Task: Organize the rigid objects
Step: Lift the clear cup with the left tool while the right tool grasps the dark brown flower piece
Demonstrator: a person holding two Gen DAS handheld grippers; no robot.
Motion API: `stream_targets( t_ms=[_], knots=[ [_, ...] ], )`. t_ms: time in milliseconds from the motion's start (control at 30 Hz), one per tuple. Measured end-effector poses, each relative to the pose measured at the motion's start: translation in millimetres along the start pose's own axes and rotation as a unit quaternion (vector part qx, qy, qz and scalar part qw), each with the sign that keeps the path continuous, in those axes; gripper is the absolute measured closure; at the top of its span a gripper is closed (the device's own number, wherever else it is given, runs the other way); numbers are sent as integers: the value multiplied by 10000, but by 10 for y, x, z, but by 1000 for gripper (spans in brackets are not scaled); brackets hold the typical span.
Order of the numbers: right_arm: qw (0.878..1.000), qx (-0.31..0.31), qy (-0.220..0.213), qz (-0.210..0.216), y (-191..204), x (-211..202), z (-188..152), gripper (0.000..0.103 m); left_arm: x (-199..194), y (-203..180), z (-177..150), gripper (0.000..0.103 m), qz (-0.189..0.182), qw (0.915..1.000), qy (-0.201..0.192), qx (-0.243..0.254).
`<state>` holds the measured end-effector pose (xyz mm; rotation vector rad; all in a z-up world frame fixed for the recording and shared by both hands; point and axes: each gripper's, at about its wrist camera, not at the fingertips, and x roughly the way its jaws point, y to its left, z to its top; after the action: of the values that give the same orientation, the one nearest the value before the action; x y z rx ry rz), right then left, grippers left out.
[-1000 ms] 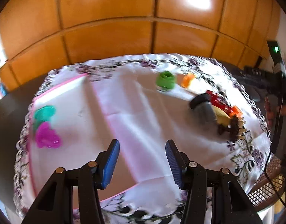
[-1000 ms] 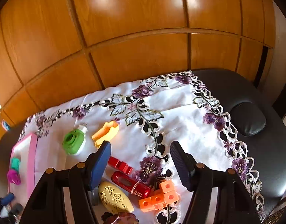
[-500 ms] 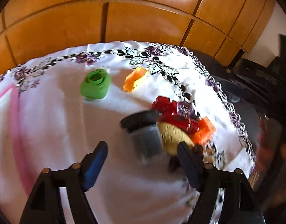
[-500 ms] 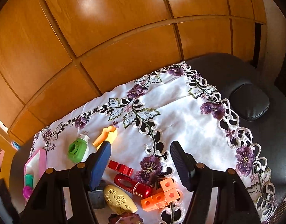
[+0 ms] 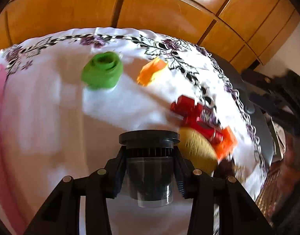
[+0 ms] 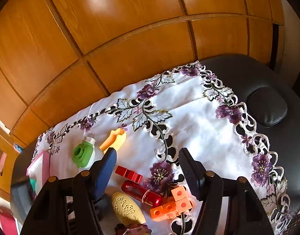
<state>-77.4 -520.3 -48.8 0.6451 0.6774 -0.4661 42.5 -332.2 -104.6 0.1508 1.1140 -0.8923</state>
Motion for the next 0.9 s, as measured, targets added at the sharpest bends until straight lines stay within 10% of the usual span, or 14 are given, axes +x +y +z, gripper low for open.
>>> stream_targets(
  t_ms=[333, 600, 900],
  knots=[
    [9935, -874, 682, 248, 367, 216, -178, 47, -395, -4, -662, 59, 460, 9954, -190, 819],
    [9603, -1975, 1799, 806, 794, 212, -510, 38, -471, 76, -753, 59, 414, 9964, -267, 694],
    [9153, -3163, 2485, -194, 822, 252, -908, 26, -530, 169, -795, 59, 293, 9979, -327, 477]
  ],
)
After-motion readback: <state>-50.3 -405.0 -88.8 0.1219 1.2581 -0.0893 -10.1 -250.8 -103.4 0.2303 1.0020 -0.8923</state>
